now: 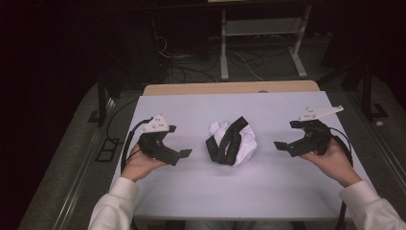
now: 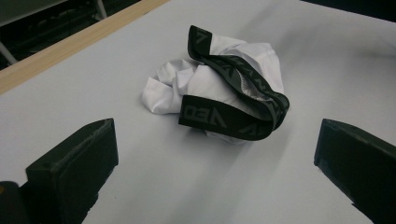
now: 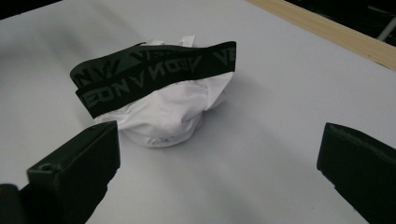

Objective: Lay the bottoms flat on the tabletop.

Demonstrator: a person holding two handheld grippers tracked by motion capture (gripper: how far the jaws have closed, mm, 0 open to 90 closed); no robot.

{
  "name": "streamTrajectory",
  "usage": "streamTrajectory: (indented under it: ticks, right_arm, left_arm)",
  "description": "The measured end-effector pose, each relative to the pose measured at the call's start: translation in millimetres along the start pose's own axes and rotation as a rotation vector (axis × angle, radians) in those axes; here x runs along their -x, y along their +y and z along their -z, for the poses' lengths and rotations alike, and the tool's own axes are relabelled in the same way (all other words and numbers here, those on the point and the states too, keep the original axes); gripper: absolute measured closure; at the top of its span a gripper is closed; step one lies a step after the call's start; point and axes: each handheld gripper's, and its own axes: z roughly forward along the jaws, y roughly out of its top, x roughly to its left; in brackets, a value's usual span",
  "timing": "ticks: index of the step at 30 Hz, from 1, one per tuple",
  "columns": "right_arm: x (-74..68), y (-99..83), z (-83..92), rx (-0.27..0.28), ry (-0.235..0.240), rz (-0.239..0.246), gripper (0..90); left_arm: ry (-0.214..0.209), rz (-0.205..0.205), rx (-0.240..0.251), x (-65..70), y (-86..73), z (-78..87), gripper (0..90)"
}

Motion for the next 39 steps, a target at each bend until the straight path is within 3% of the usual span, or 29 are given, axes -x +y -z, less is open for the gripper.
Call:
streamTrajectory:
  ticks: [9,24,39]
  right_arm:
    - [8.8,11.6,-10.6,-0.002,0.003,-0.009,0.0]
    - [22.6,9.5,-32.9,0.005,0.011,-0.043,0.0]
    - [22.3,8.4,-53.6,-0.012,0.026,-0.041,0.0]
  left_arm:
    - [0.004,0.021,0.013,-11.4,5.3,-5.2,0.0]
    - [-0.009,0.026,-0.015,-20.8,2.2,-21.7,0.0]
    - [-0.026,0.035,-0.014,-26.9,0.8,-41.5,0.0]
